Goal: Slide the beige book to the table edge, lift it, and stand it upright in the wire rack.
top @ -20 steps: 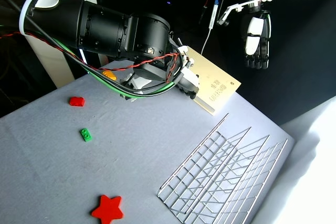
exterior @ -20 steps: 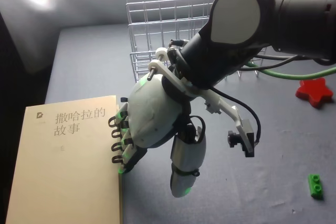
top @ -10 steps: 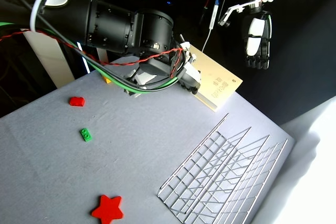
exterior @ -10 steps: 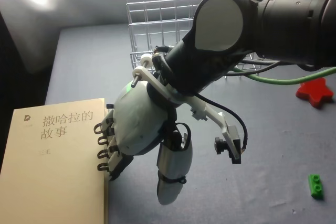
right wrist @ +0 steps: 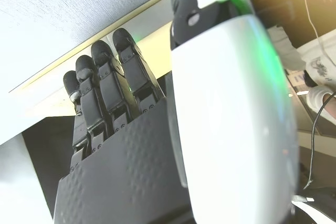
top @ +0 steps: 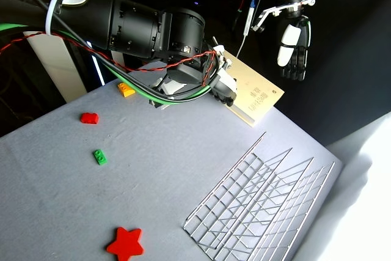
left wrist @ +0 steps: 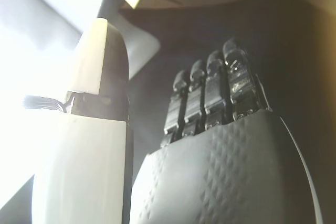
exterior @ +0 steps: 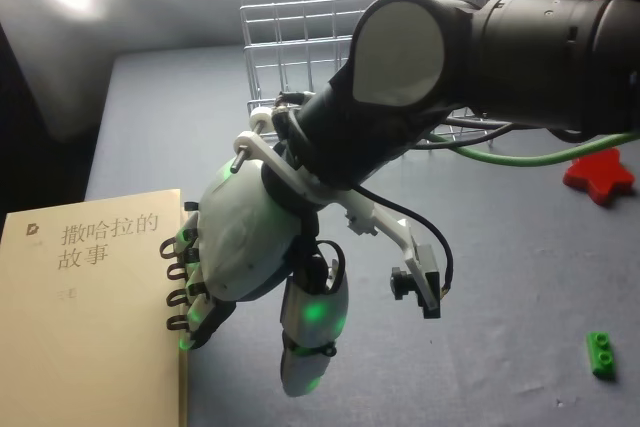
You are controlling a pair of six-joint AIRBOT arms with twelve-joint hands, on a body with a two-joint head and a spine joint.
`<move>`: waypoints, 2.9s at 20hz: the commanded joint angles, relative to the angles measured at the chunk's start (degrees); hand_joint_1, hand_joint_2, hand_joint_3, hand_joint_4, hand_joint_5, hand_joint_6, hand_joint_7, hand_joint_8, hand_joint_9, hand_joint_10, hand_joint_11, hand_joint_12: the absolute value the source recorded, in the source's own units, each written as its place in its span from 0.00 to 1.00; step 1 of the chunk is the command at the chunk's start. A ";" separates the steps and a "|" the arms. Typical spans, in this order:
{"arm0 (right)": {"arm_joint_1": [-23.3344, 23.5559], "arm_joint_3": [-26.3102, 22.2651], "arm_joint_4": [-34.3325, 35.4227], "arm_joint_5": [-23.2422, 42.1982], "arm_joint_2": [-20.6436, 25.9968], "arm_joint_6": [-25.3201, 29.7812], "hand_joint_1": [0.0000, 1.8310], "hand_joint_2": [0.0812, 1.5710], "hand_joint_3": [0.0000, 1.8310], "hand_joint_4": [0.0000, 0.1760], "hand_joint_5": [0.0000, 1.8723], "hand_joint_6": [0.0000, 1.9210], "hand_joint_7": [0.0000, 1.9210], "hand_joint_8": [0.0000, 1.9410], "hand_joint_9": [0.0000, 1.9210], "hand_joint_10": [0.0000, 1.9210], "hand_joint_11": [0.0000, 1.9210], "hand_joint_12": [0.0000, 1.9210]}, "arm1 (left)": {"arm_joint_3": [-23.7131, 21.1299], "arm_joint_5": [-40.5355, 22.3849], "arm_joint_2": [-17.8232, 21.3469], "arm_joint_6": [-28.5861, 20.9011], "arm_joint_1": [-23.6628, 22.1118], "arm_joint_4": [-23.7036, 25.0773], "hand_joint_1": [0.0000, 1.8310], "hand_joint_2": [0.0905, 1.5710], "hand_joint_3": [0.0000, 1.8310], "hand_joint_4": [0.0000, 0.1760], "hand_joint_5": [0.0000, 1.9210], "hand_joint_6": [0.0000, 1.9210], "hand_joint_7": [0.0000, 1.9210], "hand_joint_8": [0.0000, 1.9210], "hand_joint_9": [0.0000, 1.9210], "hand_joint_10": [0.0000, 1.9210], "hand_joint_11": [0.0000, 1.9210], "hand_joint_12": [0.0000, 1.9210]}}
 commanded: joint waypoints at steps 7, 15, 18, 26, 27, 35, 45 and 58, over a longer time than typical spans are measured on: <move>0.55 0.00 2.51 -2.79 -0.30 0.76 0.11 0.66 0.00 0.00 0.11 0.00 0.11 0.00 0.11 0.00 0.00 0.35 | -0.12 -3.60 0.31 -0.10 -0.03 0.47 0.76 0.68 0.00 0.00 0.08 0.00 0.06 0.00 0.05 0.00 0.00 0.13; 0.29 -0.03 2.51 -3.10 -0.79 1.66 0.11 0.65 0.00 0.00 0.12 0.00 0.12 0.00 0.12 0.00 0.00 0.36 | 1.89 -4.13 -1.80 -1.25 0.74 0.73 0.76 0.68 0.00 0.00 0.08 0.00 0.04 0.00 0.03 0.00 0.00 0.12; -0.19 -0.03 2.51 -2.06 0.25 1.51 0.12 0.65 0.00 0.00 0.13 0.01 0.13 0.00 0.12 0.00 0.00 0.36 | 2.34 -4.12 -2.24 -1.75 1.23 0.73 0.75 0.69 0.00 0.00 0.08 0.00 0.05 0.00 0.03 0.00 0.00 0.13; 0.54 -0.42 2.47 0.47 6.73 -0.31 0.10 0.66 0.00 0.00 0.10 0.00 0.11 0.00 0.11 0.00 0.00 0.32 | 3.12 -4.92 -4.64 -1.80 1.51 0.74 0.76 0.69 0.00 0.00 0.07 0.00 0.05 0.00 0.04 0.00 0.00 0.12; 0.59 -0.47 2.46 0.47 6.99 -0.31 0.11 0.66 0.00 0.00 0.11 0.00 0.12 0.00 0.11 0.00 0.00 0.33 | 3.17 -4.92 -4.74 -1.80 1.51 0.74 0.75 0.69 0.00 0.00 0.06 0.00 0.05 0.00 0.03 0.00 0.00 0.10; 4.70 -4.85 2.20 -0.37 16.22 2.86 0.11 0.66 0.00 0.00 0.09 0.00 0.10 0.00 0.10 0.00 0.00 0.28 | 4.28 -4.09 -7.43 -1.81 1.50 4.79 0.74 0.68 0.00 0.00 0.07 0.00 0.06 0.00 0.04 0.00 0.00 0.11; 7.19 -12.22 5.22 -4.97 25.48 8.96 0.09 0.65 0.00 0.00 0.12 0.00 0.13 0.00 0.13 0.00 0.00 0.36 | 4.29 -4.83 -9.13 -1.81 1.96 5.52 0.75 0.69 0.00 0.00 0.06 0.00 0.04 0.00 0.03 0.00 0.00 0.10; 3.76 -12.37 24.57 -4.29 27.77 -7.13 0.12 0.65 0.00 0.00 0.11 0.00 0.12 0.00 0.12 0.00 0.00 0.34 | 4.40 -5.89 -10.80 -2.61 2.27 5.52 0.73 0.71 0.01 0.00 0.07 0.00 0.05 0.00 0.04 0.00 0.00 0.11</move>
